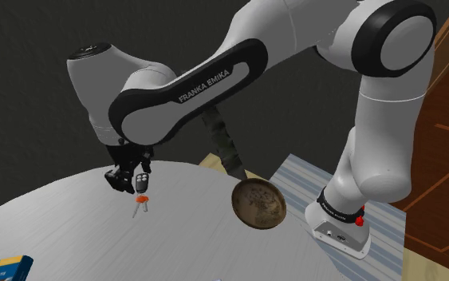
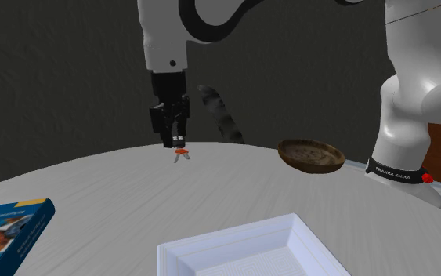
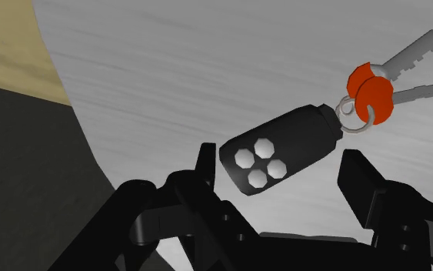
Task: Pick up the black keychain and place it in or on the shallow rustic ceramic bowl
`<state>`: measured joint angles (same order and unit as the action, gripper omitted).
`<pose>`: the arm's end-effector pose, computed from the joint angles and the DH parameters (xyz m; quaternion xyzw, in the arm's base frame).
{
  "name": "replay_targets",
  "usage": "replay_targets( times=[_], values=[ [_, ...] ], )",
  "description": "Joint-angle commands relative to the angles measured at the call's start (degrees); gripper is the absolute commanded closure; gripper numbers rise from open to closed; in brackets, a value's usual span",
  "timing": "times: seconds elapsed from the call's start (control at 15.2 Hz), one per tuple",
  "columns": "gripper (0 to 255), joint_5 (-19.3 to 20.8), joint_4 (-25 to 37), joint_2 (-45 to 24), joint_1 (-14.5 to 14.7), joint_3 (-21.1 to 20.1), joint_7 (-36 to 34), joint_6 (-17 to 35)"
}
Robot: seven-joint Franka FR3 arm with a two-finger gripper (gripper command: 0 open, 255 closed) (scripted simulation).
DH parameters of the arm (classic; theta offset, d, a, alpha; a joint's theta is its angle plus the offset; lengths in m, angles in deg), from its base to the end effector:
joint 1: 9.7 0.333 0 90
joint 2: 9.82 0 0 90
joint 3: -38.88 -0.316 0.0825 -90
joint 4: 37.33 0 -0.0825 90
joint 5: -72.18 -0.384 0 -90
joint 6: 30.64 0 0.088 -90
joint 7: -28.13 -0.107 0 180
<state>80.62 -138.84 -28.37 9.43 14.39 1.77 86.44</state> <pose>0.4780 0.4163 0.3903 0.9845 0.1749 -0.0088 0.0049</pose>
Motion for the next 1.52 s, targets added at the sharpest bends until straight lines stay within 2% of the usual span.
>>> replay_targets(
  times=[0.0, 0.79, 1.12, 1.45],
  values=[
    [255, -0.4, 0.8, 0.8, -0.1, -0.2, 0.2, -1.5],
    [255, -1.7, 6.6, 3.0, -0.2, -0.6, 1.1, -9.4],
    [255, -7.3, -8.8, 16.0, -2.9, -1.0, 4.3, -5.6],
    [255, -13.0, -21.7, 28.6, -3.3, 0.0, 8.4, -4.3]
  ],
)
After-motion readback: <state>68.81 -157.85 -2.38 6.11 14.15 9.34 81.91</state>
